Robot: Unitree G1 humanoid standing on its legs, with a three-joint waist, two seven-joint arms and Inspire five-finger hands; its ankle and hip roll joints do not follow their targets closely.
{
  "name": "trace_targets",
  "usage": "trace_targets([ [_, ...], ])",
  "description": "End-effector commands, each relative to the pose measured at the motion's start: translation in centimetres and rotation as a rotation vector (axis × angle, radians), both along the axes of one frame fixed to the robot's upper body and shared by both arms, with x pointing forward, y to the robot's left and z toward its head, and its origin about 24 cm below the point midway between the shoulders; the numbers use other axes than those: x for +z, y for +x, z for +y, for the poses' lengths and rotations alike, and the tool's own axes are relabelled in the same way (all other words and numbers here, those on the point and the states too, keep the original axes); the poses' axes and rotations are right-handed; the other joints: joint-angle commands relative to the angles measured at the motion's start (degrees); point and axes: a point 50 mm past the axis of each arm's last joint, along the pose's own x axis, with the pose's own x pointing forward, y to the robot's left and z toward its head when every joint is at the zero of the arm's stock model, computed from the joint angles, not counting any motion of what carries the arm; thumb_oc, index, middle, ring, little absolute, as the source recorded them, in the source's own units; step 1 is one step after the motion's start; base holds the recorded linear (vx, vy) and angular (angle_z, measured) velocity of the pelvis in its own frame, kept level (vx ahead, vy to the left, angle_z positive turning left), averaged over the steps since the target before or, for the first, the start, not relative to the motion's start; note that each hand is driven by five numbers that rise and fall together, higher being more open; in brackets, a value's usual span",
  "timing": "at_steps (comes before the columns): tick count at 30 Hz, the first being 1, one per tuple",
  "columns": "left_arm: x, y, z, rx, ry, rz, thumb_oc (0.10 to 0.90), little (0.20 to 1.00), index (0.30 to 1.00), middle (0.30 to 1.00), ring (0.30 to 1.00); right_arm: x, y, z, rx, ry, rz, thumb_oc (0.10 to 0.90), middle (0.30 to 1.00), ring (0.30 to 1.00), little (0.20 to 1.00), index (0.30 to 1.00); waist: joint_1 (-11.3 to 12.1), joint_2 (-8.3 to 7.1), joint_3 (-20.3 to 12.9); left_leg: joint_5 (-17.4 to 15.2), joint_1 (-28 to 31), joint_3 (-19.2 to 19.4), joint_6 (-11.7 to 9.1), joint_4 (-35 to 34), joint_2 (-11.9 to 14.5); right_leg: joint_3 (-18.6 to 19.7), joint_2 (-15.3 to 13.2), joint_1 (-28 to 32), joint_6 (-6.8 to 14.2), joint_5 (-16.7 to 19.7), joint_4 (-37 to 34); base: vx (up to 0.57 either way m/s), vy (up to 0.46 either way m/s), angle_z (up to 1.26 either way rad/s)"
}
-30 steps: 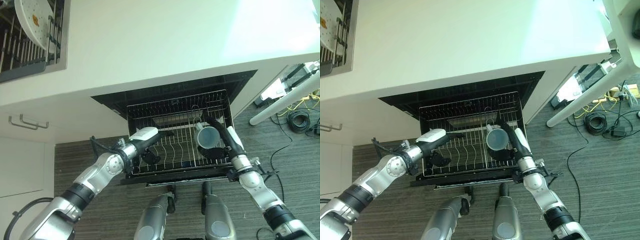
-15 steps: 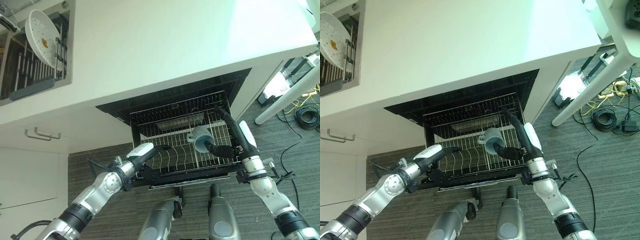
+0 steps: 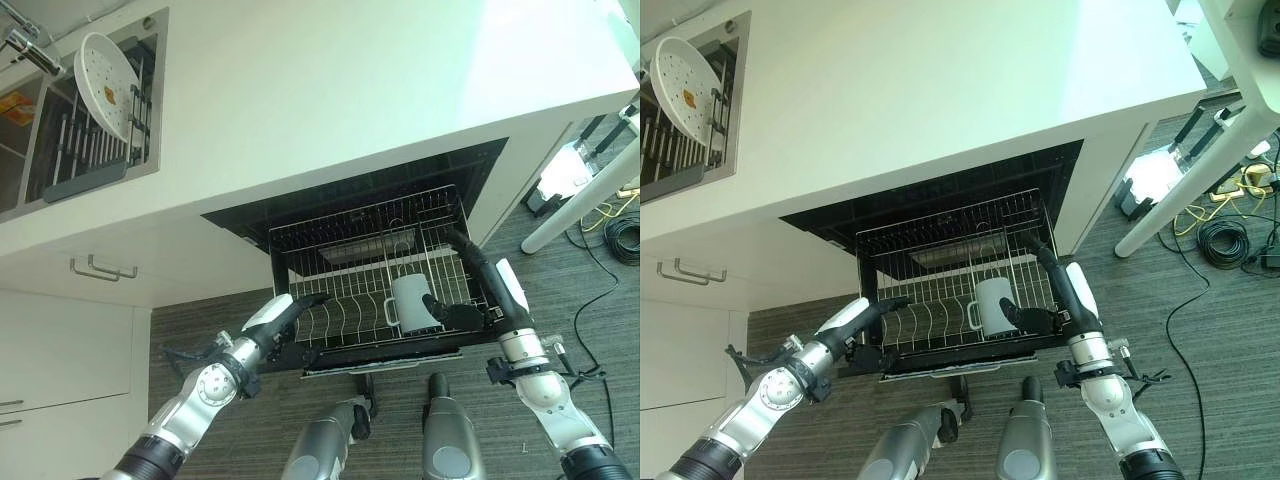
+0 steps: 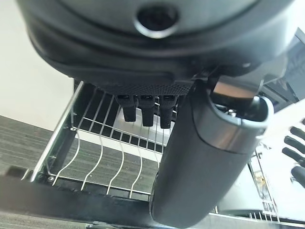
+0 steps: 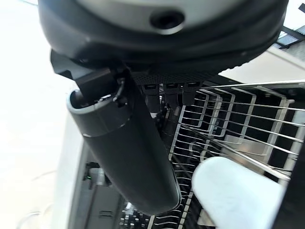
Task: Place the dishes in the dishwasher.
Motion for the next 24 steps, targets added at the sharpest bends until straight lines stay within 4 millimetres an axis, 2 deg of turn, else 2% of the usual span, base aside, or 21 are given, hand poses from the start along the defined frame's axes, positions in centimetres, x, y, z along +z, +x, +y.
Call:
trace_targets([
  [1, 2.4, 0.2, 0.9, 0.066, -0.109, -0.153, 0.800, 0.900, 0.900, 0.900, 0.900, 4.3, -0.6, 1.1, 0.129, 0.087, -0.252, 0.800, 0.900, 0.900, 0.900, 0.900, 0.6, -1.07, -6.7, -8.9, -0.3, -3.7, -2.8, 5.8, 5.3, -0.9, -3.1, 1.0, 3.3, -1.7, -1.7, 0.03, -0.014, 0.04],
  [4, 1.4, -1.3, 2.4, 0.138, -0.119, -0.137, 0.800, 0.900, 0.900, 0.900, 0.900, 4.8, -1.5, 0.7, 0.141, 0.146, -0.273, 0.800, 0.900, 0.900, 0.900, 0.900, 1.4, -2.25, -8.4, -9.7, 0.8, -3.9, -2.7, 5.8, 5.3, -1.4, -3.2, 2.3, 3.3, -2.1, -1.8, 0.04, -0.025, 0.04],
  [7, 0.9, -1.7, 2.9, 0.173, -0.128, -0.125, 0.800, 0.900, 0.900, 0.900, 0.900, 5.0, -1.8, 0.5, 0.150, 0.173, -0.284, 0.800, 0.900, 0.900, 0.900, 0.900, 1.7, -2.77, -9.3, -10.1, 1.3, -4.0, -2.7, 5.8, 5.3, -1.6, -3.3, 3.0, 3.3, -2.4, -1.8, 0.03, -0.013, 0.07],
  [10, -0.3, -2.8, 4.0, 0.255, -0.107, -0.099, 0.800, 0.900, 0.900, 0.900, 0.900, 5.4, -2.3, 0.5, 0.182, 0.236, -0.308, 0.800, 0.900, 0.900, 0.900, 0.900, 2.6, -4.21, -11.2, -10.9, 2.3, -4.2, -2.6, 5.8, 5.1, -2.0, -3.3, 4.2, 3.4, -2.9, -1.8, 0.02, -0.006, 0.05],
  [12, -1.2, -3.5, 5.3, 0.369, -0.135, -0.110, 0.800, 0.900, 0.900, 0.900, 0.900, 6.1, -2.4, 0.8, 0.209, 0.271, -0.339, 0.800, 0.900, 0.900, 0.900, 0.900, 3.4, -5.84, -12.6, -11.9, 3.1, -4.6, -2.4, 5.8, 4.6, -2.1, -3.1, 5.3, 3.4, -3.3, -1.8, -0.01, 0.038, 0.04],
  [14, -1.3, -3.8, 5.9, 0.428, -0.156, -0.127, 0.800, 0.900, 0.900, 0.900, 0.900, 6.4, -2.4, 0.8, 0.211, 0.293, -0.352, 0.800, 0.900, 0.900, 0.900, 0.900, 4.0, -6.58, -13.4, -12.3, 3.6, -4.9, -2.2, 5.8, 4.2, -2.1, -2.9, 6.0, 3.4, -3.5, -1.8, 0.01, 0.098, 0.05],
  [16, -1.6, -4.2, 7.0, 0.555, -0.224, -0.156, 0.800, 0.900, 0.900, 0.900, 0.900, 6.8, -2.5, 0.8, 0.207, 0.361, -0.376, 0.800, 0.900, 0.900, 0.900, 0.900, 5.1, -8.03, -15.0, -13.2, 4.6, -5.9, -1.1, 5.8, 3.1, -2.2, -2.6, 7.4, 3.5, -3.7, -1.8, 0.02, 0.200, 0.12],
  [18, -2.1, -4.4, 7.5, 0.631, -0.285, -0.130, 0.800, 0.900, 0.900, 0.900, 0.900, 7.0, -2.6, 0.8, 0.213, 0.409, -0.386, 0.800, 0.900, 0.900, 0.900, 0.900, 5.5, -8.56, -15.5, -13.5, 4.8, -6.4, -0.5, 5.8, 2.4, -2.0, -2.5, 7.8, 3.7, -3.5, -1.8, 0.02, 0.158, 0.21],
  [20, -3.4, -4.8, 8.0, 0.743, -0.411, -0.050, 0.800, 0.900, 0.900, 0.900, 0.900, 7.0, -2.7, 0.8, 0.203, 0.446, -0.401, 0.800, 0.900, 0.900, 0.900, 0.900, 5.9, -9.06, -15.9, -13.7, 4.9, -7.0, 0.4, 5.8, 1.6, -1.9, -2.6, 8.3, 4.1, -2.9, -1.8, 0.04, 0.148, 0.16],
  [22, -5.9, -6.2, 8.1, 0.908, -0.553, 0.032, 0.800, 0.900, 0.900, 0.900, 0.900, 7.3, -2.7, 1.1, 0.200, 0.562, -0.422, 0.800, 0.900, 0.900, 0.900, 0.900, 6.1, -9.56, -16.4, -14.6, 5.1, -7.4, 2.9, 5.8, 0.1, -2.1, -2.5, 8.7, 5.8, 2.7, -1.0, 0.08, 0.279, 0.29],
  [24, -6.8, -7.0, 8.5, 1.012, -0.645, 0.067, 0.800, 0.900, 0.900, 0.900, 0.900, 7.4, -2.7, 1.3, 0.215, 0.579, -0.413, 0.800, 0.900, 0.900, 0.900, 0.900, 6.3, -9.61, -16.4, -14.9, 5.1, -6.1, 3.4, 5.8, 0.0, -3.4, -1.3, 7.4, 5.8, 2.6, 1.9, 0.04, 0.154, 0.24],
])
